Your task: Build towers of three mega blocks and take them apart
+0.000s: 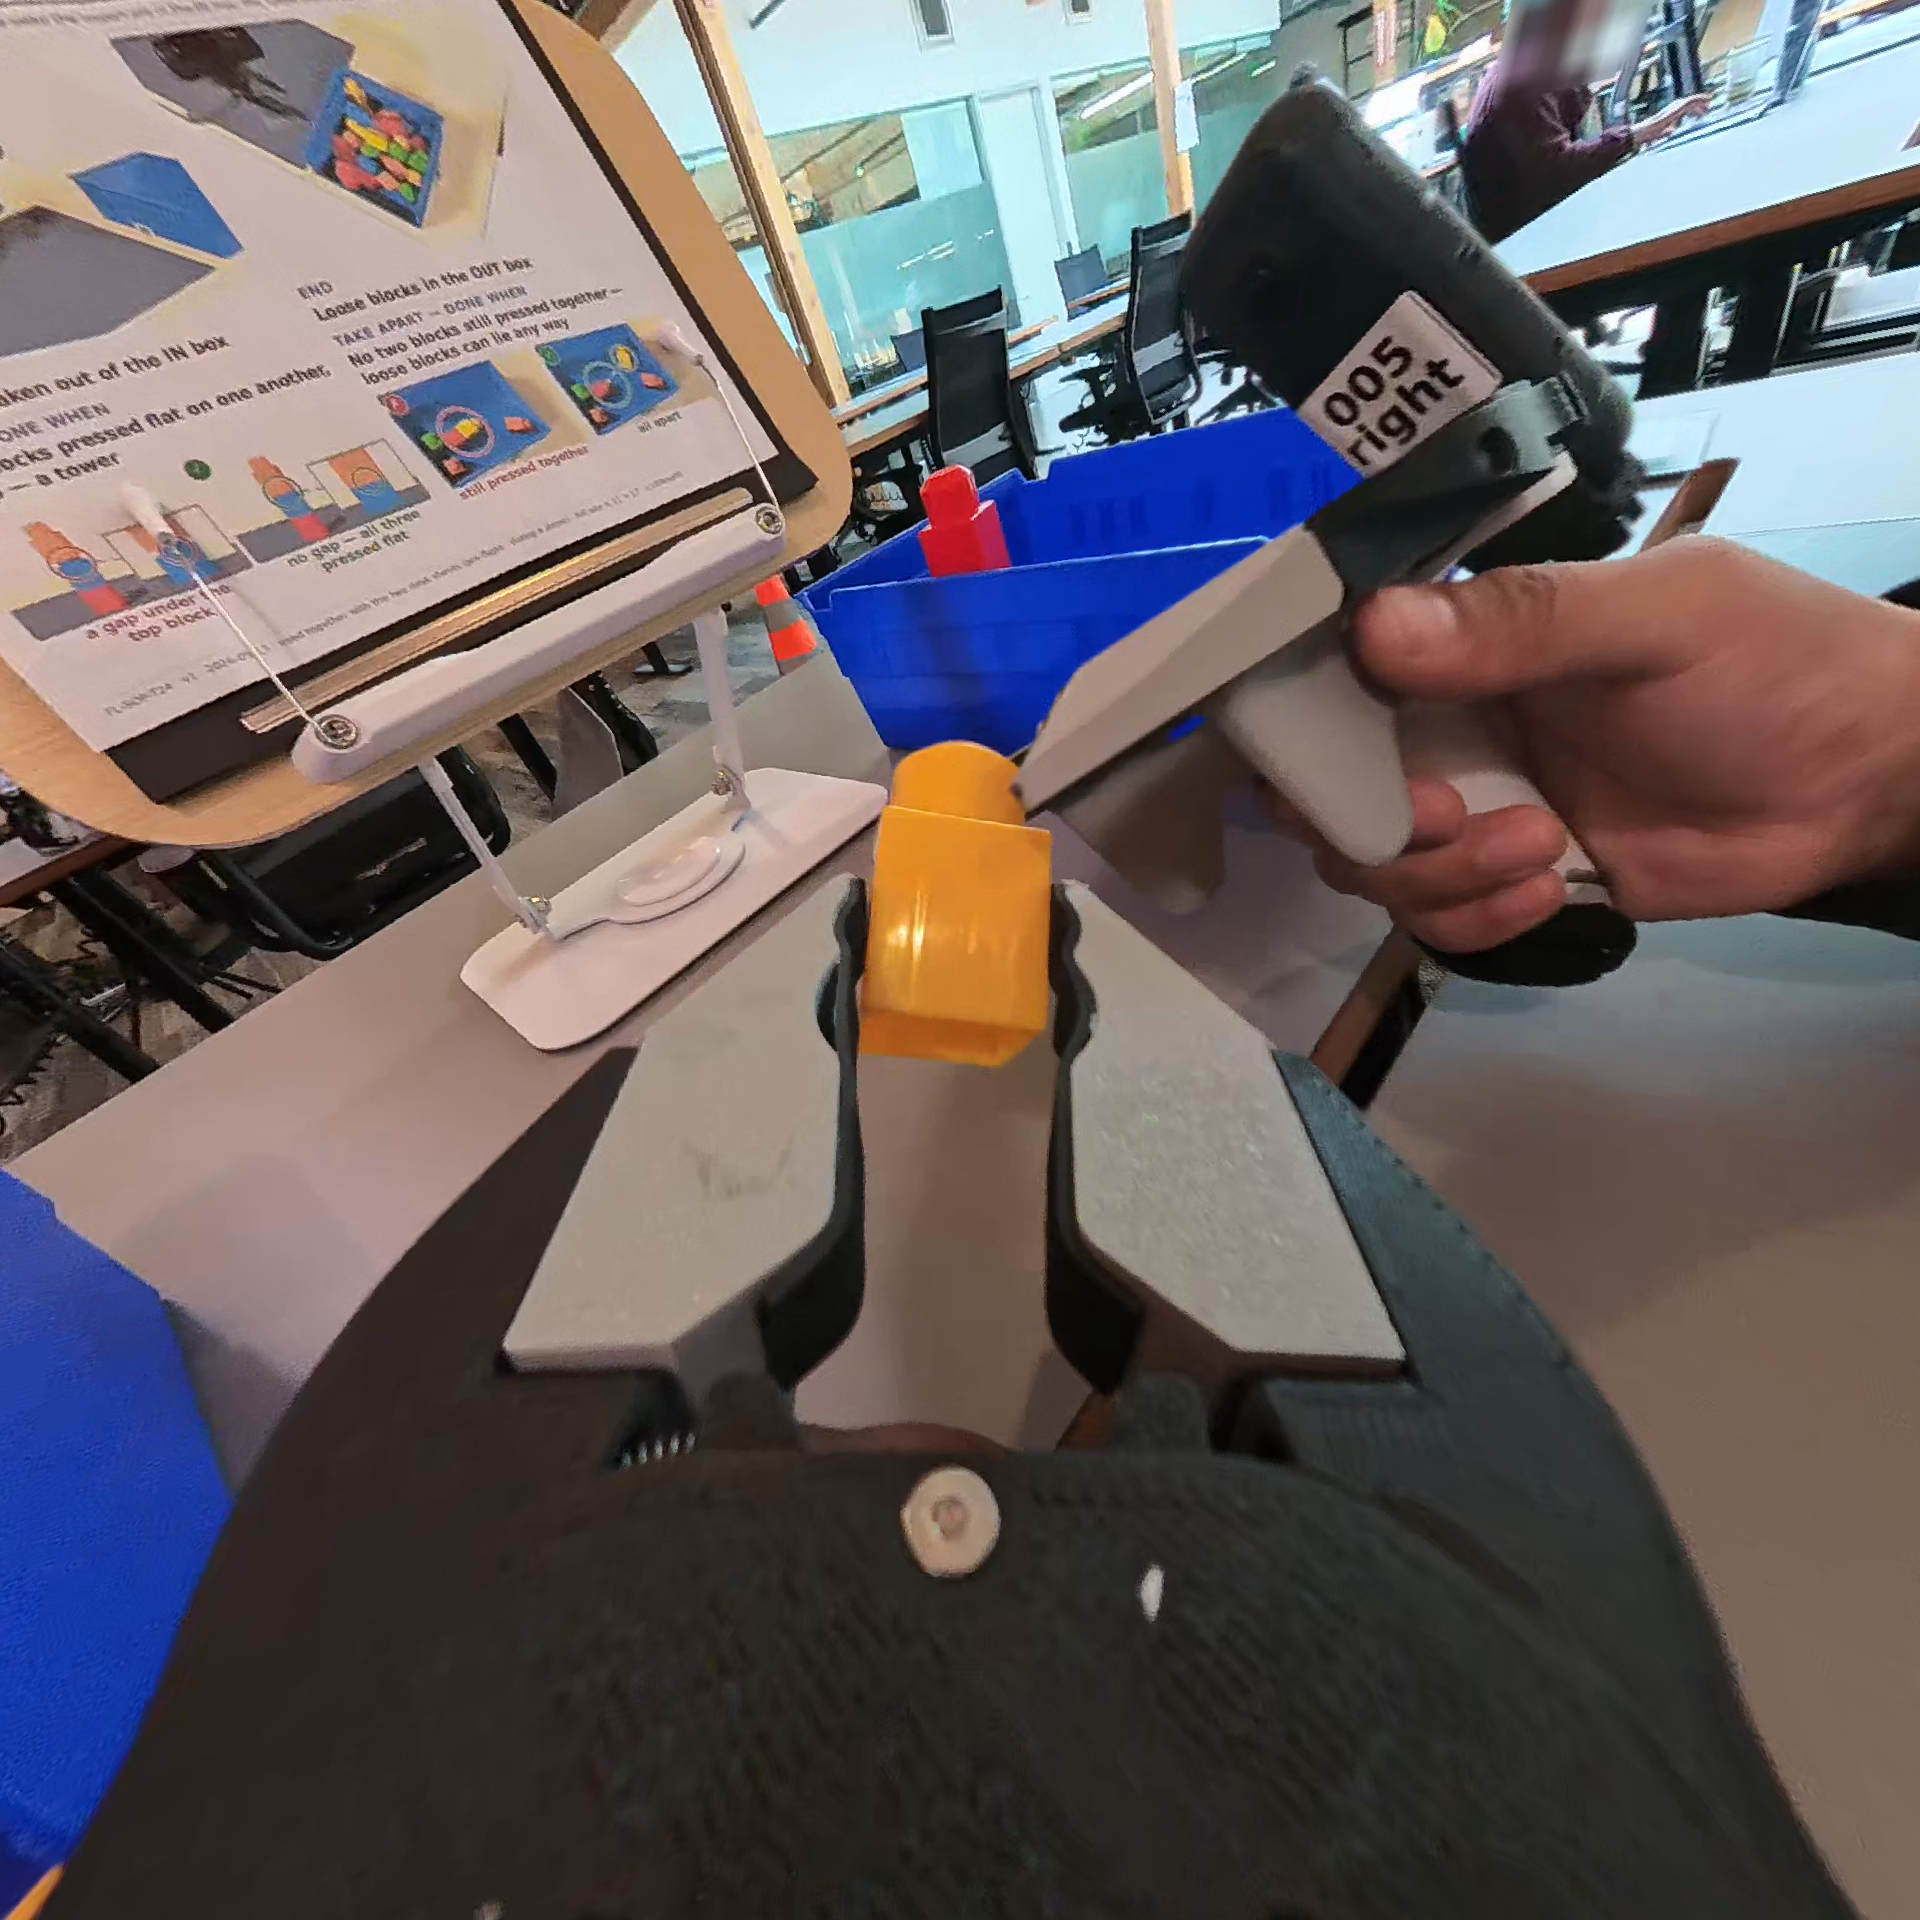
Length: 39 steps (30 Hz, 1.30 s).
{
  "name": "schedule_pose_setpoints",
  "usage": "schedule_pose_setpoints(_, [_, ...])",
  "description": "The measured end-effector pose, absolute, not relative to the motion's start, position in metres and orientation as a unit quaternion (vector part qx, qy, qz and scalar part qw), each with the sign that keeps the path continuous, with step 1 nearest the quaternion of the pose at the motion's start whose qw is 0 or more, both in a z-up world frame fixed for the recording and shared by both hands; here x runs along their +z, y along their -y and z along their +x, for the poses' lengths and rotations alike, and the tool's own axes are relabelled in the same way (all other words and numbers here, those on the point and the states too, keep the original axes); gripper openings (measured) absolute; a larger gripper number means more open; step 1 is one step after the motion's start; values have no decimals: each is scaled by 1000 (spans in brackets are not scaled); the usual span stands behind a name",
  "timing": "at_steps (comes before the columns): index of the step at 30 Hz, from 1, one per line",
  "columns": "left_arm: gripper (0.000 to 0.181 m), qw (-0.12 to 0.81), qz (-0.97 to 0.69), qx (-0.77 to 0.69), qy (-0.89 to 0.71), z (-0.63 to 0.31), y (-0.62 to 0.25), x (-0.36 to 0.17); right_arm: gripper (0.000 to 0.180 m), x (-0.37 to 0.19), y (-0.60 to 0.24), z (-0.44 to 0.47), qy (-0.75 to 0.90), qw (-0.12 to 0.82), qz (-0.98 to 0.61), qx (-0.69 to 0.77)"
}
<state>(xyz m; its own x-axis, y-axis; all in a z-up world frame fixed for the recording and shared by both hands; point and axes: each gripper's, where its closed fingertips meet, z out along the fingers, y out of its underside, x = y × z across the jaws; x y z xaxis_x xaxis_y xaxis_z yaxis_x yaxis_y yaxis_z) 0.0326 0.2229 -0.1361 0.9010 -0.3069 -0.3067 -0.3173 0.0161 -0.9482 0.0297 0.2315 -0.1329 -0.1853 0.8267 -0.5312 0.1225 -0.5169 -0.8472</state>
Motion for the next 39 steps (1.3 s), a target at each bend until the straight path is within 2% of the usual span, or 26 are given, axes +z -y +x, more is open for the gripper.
schedule_pose_setpoints(3, [33,684,-691,0,-235,41,-218,-134,49,-141,-219,25,432,250,-577,646])
schedule_pose_setpoints(4, [33,680,-694,2,-235,43,-218,-136,36,-140,-214,24,438,244,-569,652])
schedule_pose_setpoints(9, [32,675,-701,32,-230,43,-223,-146,33,-143,-221,26,450,278,-578,621])
schedule_pose_setpoints(12, [42,665,-711,57,-219,36,-226,-153,33,-147,-246,32,442,342,-609,563])
schedule_pose_setpoints(16, [40,666,-717,67,-194,26,-225,-153,33,-164,-287,48,439,427,-670,420])
schedule_pose_setpoints(24, [27,642,-744,144,-114,-17,-225,-158,33,-209,-292,46,546,444,-682,198])
schedule_pose_setpoints(31, [30,639,-753,143,-62,-37,-224,-158,33,-222,-285,41,567,424,-679,193])
schedule_pose_setpoints(34, [30,635,-755,152,-64,-38,-224,-159,42,-216,-284,40,559,432,-676,209])
schedule_pose_setpoints(39, [30,633,-755,159,-67,-37,-224,-159,47,-206,-282,39,547,444,-670,233])
